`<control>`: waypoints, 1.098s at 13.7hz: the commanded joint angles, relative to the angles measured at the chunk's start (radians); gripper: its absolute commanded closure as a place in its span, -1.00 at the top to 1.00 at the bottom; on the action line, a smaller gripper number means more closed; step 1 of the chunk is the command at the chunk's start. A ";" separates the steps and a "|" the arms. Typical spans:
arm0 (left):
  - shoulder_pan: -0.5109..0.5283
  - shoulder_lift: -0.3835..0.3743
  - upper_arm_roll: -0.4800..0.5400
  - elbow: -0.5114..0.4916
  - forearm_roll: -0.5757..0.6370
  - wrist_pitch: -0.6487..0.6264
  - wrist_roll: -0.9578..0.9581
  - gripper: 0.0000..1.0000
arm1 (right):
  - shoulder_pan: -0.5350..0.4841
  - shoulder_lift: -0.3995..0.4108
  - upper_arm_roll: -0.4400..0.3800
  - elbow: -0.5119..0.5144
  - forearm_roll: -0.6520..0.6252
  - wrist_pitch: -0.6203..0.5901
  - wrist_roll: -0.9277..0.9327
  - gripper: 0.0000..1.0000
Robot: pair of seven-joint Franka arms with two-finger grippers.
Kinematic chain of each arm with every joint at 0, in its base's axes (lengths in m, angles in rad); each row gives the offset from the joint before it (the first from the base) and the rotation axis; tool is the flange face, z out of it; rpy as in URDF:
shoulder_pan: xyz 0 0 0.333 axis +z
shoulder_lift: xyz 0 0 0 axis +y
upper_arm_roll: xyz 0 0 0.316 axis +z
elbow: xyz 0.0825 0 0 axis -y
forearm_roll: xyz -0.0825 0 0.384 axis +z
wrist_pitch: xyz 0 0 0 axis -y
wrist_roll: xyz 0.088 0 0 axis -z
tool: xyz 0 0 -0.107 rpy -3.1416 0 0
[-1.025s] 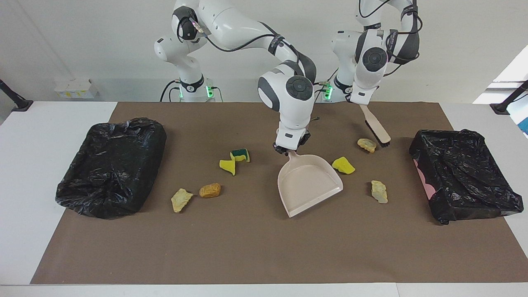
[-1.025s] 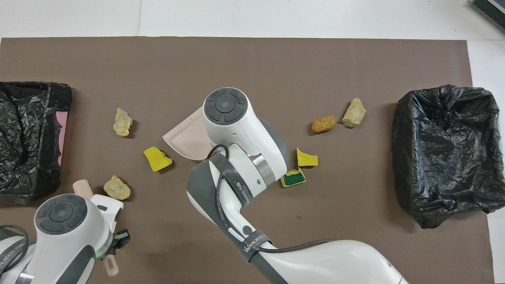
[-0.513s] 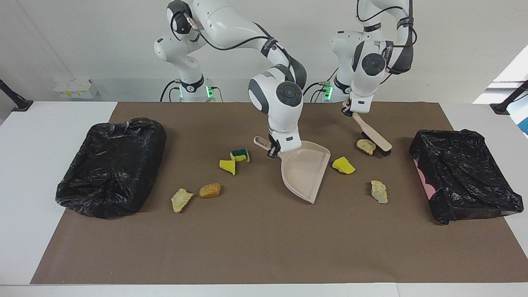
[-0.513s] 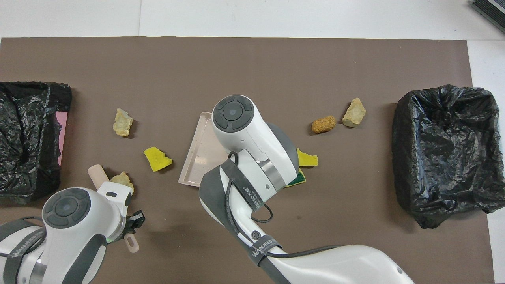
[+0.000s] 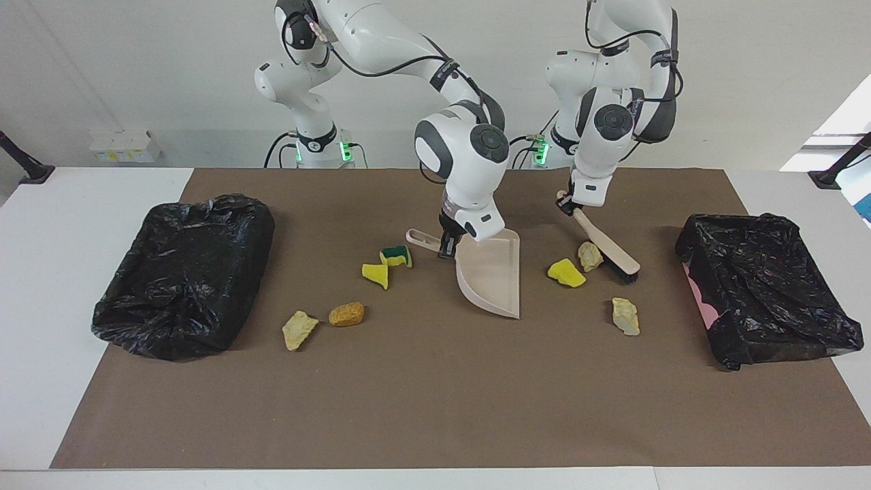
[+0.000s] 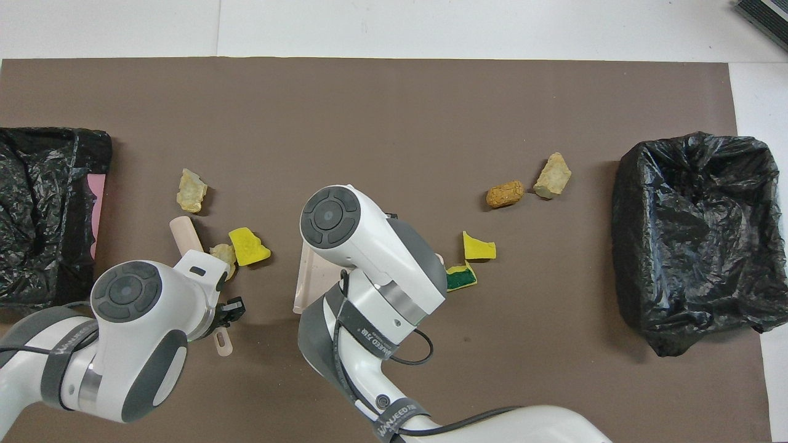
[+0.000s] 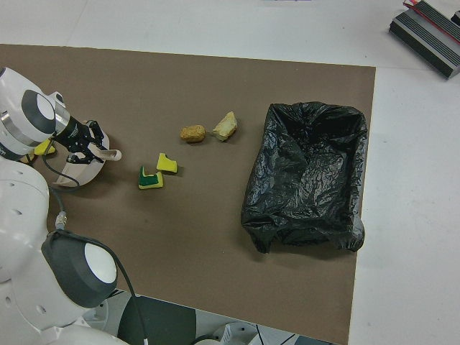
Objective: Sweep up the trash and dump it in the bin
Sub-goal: 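Sweep the rocks and sponge toward the dustpan with the left gripper's brush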
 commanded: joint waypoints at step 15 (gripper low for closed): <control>-0.196 0.012 0.014 0.181 -0.169 -0.155 0.357 -1.00 | -0.028 -0.013 0.010 -0.066 0.046 0.123 -0.067 -1.00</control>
